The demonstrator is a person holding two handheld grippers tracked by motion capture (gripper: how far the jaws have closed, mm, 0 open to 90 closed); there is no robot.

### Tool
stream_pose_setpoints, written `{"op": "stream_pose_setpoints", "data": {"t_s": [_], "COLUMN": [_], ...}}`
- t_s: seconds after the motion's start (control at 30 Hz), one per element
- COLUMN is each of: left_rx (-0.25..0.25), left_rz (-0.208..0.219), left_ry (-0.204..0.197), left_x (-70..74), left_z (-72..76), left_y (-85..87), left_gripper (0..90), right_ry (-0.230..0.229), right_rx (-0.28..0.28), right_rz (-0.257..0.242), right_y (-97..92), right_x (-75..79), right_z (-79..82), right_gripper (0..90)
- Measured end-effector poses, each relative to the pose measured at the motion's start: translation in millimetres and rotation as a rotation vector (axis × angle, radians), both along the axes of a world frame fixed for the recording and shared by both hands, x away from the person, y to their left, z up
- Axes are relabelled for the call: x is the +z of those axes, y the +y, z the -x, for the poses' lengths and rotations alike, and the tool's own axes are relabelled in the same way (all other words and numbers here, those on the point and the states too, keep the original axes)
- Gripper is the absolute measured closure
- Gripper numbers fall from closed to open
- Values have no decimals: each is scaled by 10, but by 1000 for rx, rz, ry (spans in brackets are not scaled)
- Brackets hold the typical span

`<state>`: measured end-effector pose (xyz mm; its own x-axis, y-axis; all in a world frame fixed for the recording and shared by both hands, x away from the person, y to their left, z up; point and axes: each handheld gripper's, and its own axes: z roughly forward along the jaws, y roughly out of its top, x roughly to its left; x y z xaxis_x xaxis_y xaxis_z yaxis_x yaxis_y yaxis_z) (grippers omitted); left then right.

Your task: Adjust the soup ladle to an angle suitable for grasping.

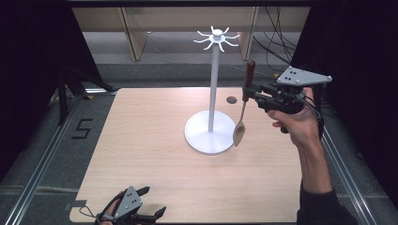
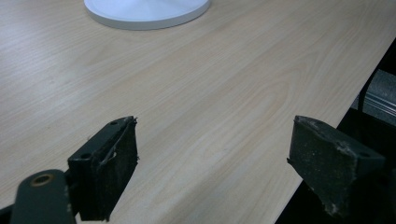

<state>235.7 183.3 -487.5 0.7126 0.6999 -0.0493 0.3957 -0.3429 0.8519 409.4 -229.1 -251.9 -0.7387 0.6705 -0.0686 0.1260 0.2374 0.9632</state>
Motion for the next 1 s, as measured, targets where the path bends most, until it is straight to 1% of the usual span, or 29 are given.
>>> {"op": "stream_pose_setpoints", "data": {"t_s": [0.03,0.07,0.1,0.13,0.17,0.2,0.23,0.3,0.33,0.37,0.4,0.47,0.5,0.53,0.57,0.6,0.63,0.67,0.7,0.73,0.77,0.8,0.83,0.87,0.9,0.93,0.97,1.0], "left_rx": [0,0,-5,-15,-17,-1,-2,-7,0,-2,-4,-5,-16,-1,-4,-3,-2,-9,-1,-4,-4,-3,-6,-14,-4,-5,-4,-4], "left_rz": [-5,-7,-13,-24,-18,1,-8,-15,-1,-6,-8,-13,-23,1,-6,-6,-6,-14,2,-1,-1,-6,-11,-11,1,-5,-7,-8], "left_ry": [0,0,-8,-19,-17,1,-1,-8,1,-1,-2,-7,-17,2,0,0,-1,-9,2,1,1,-1,-7,-11,1,0,-1,-3], "left_x": [-2,-3,2,8,8,-2,-3,4,0,0,-2,2,8,0,-1,-2,-1,5,0,0,-2,0,3,6,0,-1,-1,1], "left_z": [-1,-3,-9,-18,-14,0,-4,-9,-2,-2,-4,-9,-17,0,-2,-3,-5,-10,0,0,0,-5,-9,-11,-1,-3,-5,-7], "left_y": [2,4,10,17,13,-1,3,9,0,1,2,9,16,-2,1,3,4,9,-2,-1,-1,5,9,9,-1,2,4,6], "left_gripper": [148,148,148,148,148,148,148,148,148,148,148,148,148,148,148,148,148,148,148,148,148,148,148,148,148,148,148,148], "right_ry": [-2,12,-2,-5,6,13,19,14,9,25,23,29,17,22,11,4,12,5,17,19,31,22,15,22,26,23,33,29], "right_rx": [-1,0,1,-13,-6,-15,-19,-20,-23,-27,-27,-40,-40,-44,-51,-55,-60,-59,-55,-56,-63,-60,-69,-68,-73,-79,-75,-76], "right_rz": [-1,-15,-12,-19,-24,-22,-23,-24,-25,-25,-14,-12,0,-7,11,15,7,16,11,11,14,19,24,20,21,30,30,31], "right_y": [-1,7,3,5,8,12,16,17,24,31,40,61,59,74,72,78,92,88,102,111,118,121,119,125,136,136,144,147], "right_x": [15,27,43,56,66,82,96,125,136,147,165,195,208,218,238,249,254,263,265,268,275,279,288,289,288,290,290,290], "right_z": [-15,-22,-43,-55,-63,-80,-94,-133,-154,-155,-180,-202,-221,-233,-252,-269,-277,-294,-312,-324,-329,-347,-366,-373,-384,-393,-403,-413], "right_gripper": [740,740,740,740,740,740,740,740,740,740,740,740,740,740,740,740,740,740,740,740,739,740,740,740,740,740,740,740]}}
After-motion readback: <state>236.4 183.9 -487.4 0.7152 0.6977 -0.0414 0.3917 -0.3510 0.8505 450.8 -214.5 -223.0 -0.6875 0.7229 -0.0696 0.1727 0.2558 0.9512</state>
